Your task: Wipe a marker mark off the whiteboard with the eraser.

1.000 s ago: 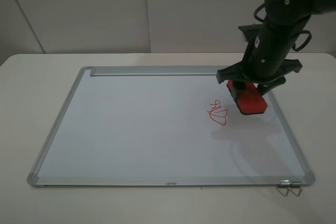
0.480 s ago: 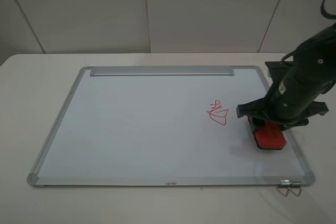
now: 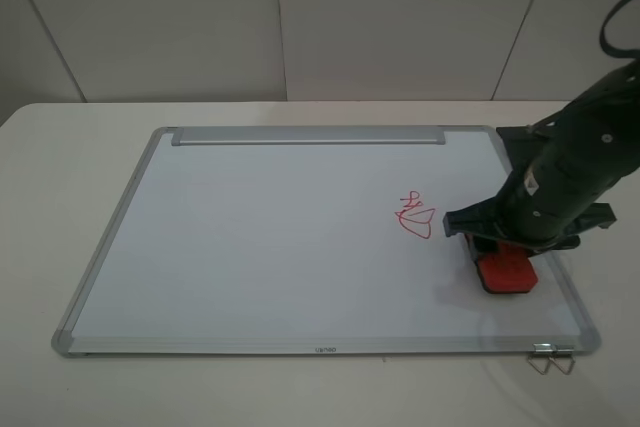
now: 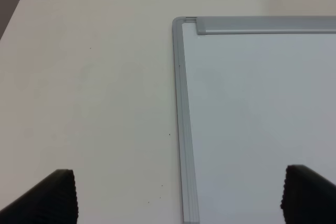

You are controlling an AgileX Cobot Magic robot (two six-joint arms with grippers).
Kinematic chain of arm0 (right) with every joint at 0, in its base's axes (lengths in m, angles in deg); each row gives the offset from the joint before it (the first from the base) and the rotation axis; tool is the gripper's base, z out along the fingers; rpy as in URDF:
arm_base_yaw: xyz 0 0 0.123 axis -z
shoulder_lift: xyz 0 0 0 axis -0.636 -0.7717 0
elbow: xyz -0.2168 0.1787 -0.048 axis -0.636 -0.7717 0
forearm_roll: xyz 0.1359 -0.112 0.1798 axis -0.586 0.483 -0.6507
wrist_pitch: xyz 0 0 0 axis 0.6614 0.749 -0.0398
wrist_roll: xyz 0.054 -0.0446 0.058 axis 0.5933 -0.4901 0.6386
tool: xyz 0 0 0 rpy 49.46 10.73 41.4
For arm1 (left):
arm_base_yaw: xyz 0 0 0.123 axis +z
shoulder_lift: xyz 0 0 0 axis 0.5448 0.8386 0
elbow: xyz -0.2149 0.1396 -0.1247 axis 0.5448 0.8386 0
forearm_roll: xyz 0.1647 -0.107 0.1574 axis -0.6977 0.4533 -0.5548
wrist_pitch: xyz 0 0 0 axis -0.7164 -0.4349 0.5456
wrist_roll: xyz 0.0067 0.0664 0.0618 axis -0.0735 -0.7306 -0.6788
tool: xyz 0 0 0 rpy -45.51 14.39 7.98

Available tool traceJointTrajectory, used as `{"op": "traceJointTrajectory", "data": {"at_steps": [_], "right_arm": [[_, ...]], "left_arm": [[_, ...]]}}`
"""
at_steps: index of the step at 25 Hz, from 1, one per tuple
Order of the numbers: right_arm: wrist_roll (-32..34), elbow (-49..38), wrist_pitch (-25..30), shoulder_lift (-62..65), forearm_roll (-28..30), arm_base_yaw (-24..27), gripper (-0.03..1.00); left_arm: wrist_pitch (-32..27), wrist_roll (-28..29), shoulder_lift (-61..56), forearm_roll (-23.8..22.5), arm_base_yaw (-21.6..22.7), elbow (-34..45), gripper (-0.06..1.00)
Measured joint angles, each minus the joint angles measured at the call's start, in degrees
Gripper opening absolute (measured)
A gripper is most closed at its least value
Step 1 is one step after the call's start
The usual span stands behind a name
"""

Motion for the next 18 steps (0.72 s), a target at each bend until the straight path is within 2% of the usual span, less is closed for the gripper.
{"op": "traceJointTrajectory", "data": {"at_steps": [3, 5, 11, 14, 18], "right_arm": [[0.15, 0.00, -0.47, 0.00, 0.06, 0.00, 0.70], [0.15, 0.00, -0.59, 0.13, 0.06, 0.00, 0.78], [-0.85, 0.00, -0.47, 5.50, 0.68, 0.61, 0.82], [-5.44, 0.00, 0.41, 12.49, 0.53, 3.28, 0.82], [-14.84, 1.33, 5.72, 22.90, -5.62, 7.68, 0.82]], "left_arm": [[0.00, 0.00, 0.00, 0.00, 0.00, 0.00, 0.77], [0.00, 0.00, 0.00, 0.00, 0.00, 0.00, 0.77], [0.00, 0.00, 0.00, 0.00, 0.00, 0.00, 0.77], [0.00, 0.00, 0.00, 0.00, 0.00, 0.00, 0.77], [0.00, 0.00, 0.00, 0.00, 0.00, 0.00, 0.77]]}}
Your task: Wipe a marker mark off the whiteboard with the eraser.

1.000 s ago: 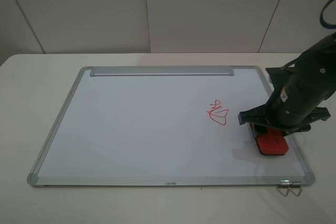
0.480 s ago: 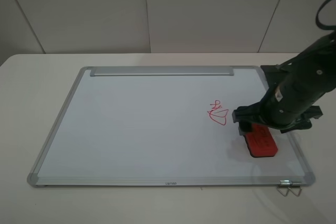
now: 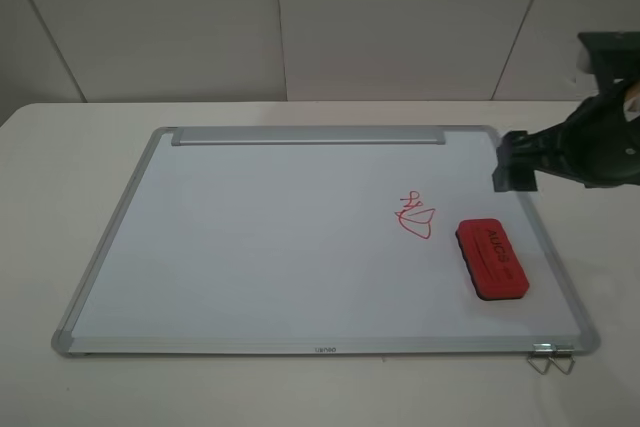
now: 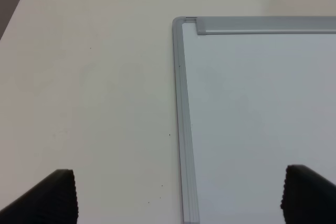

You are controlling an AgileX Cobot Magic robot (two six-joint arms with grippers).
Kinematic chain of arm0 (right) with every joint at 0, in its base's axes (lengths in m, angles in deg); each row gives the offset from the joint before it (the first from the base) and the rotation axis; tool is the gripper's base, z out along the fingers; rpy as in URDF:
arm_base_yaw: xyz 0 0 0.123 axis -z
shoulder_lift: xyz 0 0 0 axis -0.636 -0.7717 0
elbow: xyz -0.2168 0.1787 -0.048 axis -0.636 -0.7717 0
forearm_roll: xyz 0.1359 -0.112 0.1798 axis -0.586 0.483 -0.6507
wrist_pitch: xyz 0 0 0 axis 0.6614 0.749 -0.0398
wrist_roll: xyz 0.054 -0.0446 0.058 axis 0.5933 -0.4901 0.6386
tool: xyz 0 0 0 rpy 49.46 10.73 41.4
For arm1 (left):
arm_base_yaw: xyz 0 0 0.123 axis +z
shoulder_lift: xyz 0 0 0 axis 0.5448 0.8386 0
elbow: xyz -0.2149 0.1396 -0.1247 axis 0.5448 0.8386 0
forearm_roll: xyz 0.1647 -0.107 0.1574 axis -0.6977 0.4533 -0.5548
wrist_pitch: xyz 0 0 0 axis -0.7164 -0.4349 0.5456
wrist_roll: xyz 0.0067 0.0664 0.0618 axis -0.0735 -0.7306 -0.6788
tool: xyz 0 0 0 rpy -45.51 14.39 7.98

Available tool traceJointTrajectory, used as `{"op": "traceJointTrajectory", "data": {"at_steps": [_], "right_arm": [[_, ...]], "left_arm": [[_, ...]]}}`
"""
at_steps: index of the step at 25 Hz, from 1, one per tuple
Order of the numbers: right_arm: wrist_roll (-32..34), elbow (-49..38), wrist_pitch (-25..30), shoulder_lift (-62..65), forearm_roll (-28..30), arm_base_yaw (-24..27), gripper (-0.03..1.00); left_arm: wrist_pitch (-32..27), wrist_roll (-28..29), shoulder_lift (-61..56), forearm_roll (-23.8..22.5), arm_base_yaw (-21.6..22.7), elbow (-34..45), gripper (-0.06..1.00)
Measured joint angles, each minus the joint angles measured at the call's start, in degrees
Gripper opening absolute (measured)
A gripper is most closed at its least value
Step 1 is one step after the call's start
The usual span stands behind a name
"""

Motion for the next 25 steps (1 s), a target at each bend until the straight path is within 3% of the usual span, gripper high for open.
{"op": "traceJointTrajectory", "data": {"at_steps": [5, 10, 18, 25], "right_arm": [[-12.60, 2.22, 9.52, 14.85, -8.93, 8.11, 0.82], [-16.57, 2.33, 15.68, 33.21, -9.78, 13.49, 0.82], [-17.38, 2.33, 27.74, 56.33, -12.14, 13.75, 0.82], [-17.87, 0.92, 33.17, 67.58, -14.30, 13.75, 0.82]], "left_arm": [[0.00, 0.00, 0.00, 0.00, 0.00, 0.00, 0.77], [0.00, 0.00, 0.00, 0.00, 0.00, 0.00, 0.77], [0.00, 0.00, 0.00, 0.00, 0.00, 0.00, 0.77], [0.00, 0.00, 0.00, 0.00, 0.00, 0.00, 0.77]]}}
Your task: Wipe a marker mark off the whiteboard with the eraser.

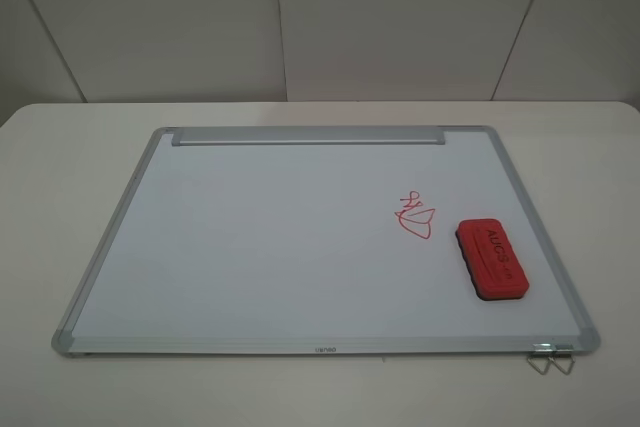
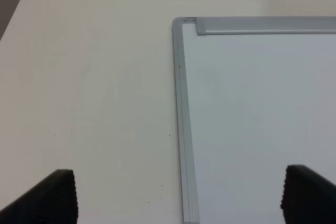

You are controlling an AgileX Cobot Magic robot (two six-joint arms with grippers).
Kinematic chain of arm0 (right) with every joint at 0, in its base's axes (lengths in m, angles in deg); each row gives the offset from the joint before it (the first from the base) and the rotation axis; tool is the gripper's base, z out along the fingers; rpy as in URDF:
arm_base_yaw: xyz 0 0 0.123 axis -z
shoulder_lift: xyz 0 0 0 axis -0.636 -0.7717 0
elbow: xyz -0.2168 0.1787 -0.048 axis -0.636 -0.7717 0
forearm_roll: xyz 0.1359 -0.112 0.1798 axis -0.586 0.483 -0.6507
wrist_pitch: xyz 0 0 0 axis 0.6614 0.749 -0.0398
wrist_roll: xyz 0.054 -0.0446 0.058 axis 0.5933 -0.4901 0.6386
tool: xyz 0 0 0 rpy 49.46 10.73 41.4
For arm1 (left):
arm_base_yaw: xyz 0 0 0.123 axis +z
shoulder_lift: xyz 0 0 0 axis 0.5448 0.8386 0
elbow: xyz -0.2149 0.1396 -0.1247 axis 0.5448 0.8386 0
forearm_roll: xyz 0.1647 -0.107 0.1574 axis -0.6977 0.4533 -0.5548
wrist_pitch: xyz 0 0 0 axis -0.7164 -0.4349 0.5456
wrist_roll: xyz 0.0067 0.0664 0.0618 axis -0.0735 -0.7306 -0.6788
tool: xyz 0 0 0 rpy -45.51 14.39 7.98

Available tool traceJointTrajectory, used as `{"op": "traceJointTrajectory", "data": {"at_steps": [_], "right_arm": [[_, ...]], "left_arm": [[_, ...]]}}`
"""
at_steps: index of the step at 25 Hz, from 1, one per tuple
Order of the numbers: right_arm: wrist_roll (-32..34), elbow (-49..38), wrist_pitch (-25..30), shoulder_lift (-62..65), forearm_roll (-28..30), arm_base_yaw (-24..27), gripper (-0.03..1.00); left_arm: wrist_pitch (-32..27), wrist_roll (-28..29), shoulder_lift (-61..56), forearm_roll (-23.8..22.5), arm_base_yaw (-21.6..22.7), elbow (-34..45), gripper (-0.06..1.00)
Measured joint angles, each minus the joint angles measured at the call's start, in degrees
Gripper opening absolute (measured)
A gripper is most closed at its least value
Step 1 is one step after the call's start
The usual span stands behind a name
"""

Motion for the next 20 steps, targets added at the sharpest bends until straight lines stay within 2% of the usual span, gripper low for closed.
{"op": "traceJointTrajectory", "data": {"at_steps": [5, 10, 20], "right_arm": [[-1.69, -6.52, -1.53, 4.46, 0.07, 0.01, 0.82], [-1.85, -10.96, -6.61, 4.46, 0.19, 0.00, 0.82], [-1.85, -12.29, -8.66, 4.46, 0.50, 0.00, 0.82]], "left_arm": [[0.00, 0.00, 0.00, 0.00, 0.00, 0.00, 0.77], [0.00, 0.00, 0.00, 0.00, 0.00, 0.00, 0.77], [0.00, 0.00, 0.00, 0.00, 0.00, 0.00, 0.77]]}}
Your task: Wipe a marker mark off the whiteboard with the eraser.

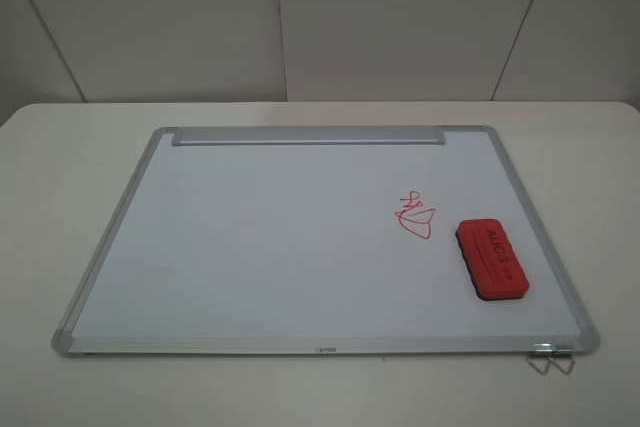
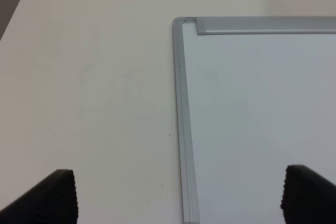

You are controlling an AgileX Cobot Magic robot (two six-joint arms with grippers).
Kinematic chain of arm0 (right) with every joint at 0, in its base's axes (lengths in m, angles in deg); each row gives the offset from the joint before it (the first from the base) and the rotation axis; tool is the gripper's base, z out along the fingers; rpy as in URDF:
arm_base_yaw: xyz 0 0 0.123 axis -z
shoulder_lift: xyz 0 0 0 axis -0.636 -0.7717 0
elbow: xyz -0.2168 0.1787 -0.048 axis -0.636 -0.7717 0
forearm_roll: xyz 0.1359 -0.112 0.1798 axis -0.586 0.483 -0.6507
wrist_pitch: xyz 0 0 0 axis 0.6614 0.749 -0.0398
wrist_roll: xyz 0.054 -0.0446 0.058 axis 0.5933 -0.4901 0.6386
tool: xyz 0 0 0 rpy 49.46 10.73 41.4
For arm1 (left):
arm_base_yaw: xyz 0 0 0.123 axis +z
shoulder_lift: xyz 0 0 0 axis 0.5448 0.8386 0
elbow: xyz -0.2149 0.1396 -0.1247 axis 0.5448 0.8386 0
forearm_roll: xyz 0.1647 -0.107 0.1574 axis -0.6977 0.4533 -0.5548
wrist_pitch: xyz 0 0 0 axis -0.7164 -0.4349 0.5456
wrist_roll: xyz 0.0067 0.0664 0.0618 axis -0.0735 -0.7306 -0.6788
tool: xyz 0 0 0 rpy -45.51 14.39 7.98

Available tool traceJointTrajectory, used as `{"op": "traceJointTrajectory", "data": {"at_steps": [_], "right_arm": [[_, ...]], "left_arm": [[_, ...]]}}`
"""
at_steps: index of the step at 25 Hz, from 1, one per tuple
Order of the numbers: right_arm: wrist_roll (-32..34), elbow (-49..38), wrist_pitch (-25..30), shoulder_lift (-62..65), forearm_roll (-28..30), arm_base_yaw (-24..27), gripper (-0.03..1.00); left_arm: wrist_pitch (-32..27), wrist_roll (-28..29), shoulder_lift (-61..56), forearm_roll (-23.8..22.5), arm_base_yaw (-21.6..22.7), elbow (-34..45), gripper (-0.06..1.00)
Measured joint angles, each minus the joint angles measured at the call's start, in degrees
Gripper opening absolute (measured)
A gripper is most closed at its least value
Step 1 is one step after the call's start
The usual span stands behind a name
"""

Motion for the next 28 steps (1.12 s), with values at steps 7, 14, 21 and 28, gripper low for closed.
{"op": "traceJointTrajectory", "data": {"at_steps": [7, 14, 21, 28], "right_arm": [[0.00, 0.00, 0.00, 0.00, 0.17, 0.00, 0.82], [0.00, 0.00, 0.00, 0.00, 0.68, 0.00, 0.82], [0.00, 0.00, 0.00, 0.00, 0.68, 0.00, 0.82], [0.00, 0.00, 0.00, 0.00, 0.68, 0.00, 0.82]], "left_arm": [[0.00, 0.00, 0.00, 0.00, 0.00, 0.00, 0.77], [0.00, 0.00, 0.00, 0.00, 0.00, 0.00, 0.77], [0.00, 0.00, 0.00, 0.00, 0.00, 0.00, 0.77], [0.00, 0.00, 0.00, 0.00, 0.00, 0.00, 0.77]]}}
